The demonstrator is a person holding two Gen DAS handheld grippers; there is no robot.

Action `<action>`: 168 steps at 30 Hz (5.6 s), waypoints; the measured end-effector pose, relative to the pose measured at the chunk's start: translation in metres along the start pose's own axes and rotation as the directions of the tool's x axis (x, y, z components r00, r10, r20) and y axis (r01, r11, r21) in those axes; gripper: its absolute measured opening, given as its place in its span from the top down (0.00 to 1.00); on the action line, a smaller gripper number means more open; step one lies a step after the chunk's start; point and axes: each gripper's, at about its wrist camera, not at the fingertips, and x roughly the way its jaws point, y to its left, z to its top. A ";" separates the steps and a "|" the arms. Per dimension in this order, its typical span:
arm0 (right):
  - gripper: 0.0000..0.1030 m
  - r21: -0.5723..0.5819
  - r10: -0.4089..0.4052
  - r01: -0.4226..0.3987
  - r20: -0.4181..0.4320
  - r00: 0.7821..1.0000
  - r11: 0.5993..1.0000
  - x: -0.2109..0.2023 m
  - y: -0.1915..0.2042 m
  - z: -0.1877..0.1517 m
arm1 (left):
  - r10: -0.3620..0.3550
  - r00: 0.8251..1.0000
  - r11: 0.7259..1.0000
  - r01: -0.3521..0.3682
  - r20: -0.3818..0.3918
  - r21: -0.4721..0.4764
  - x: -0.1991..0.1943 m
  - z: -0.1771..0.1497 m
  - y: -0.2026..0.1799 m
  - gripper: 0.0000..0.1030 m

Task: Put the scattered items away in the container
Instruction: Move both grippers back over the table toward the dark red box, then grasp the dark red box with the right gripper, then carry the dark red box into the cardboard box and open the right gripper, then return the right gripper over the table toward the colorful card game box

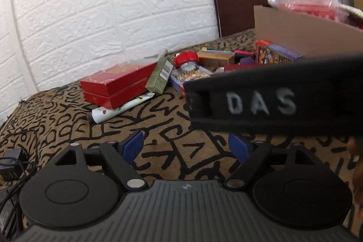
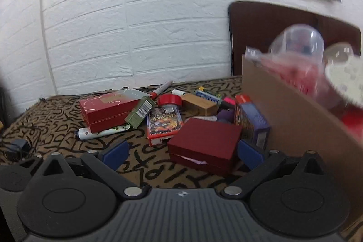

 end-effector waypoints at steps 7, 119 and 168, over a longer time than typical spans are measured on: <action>0.00 0.096 -0.008 0.012 -0.041 0.999 0.995 0.019 -0.013 -0.005 | -0.153 0.988 0.971 0.146 0.023 0.190 0.022 0.012 -0.007 0.12; 0.25 -0.062 0.235 -0.229 0.109 0.966 0.971 -0.070 -0.213 0.075 | -0.246 0.931 0.902 0.119 0.268 0.414 -0.075 0.085 -0.203 0.37; 0.00 -0.023 0.465 -0.471 -0.117 0.877 0.882 0.064 -0.014 0.029 | 0.012 1.000 0.968 -0.015 0.016 0.249 0.044 0.011 -0.016 0.15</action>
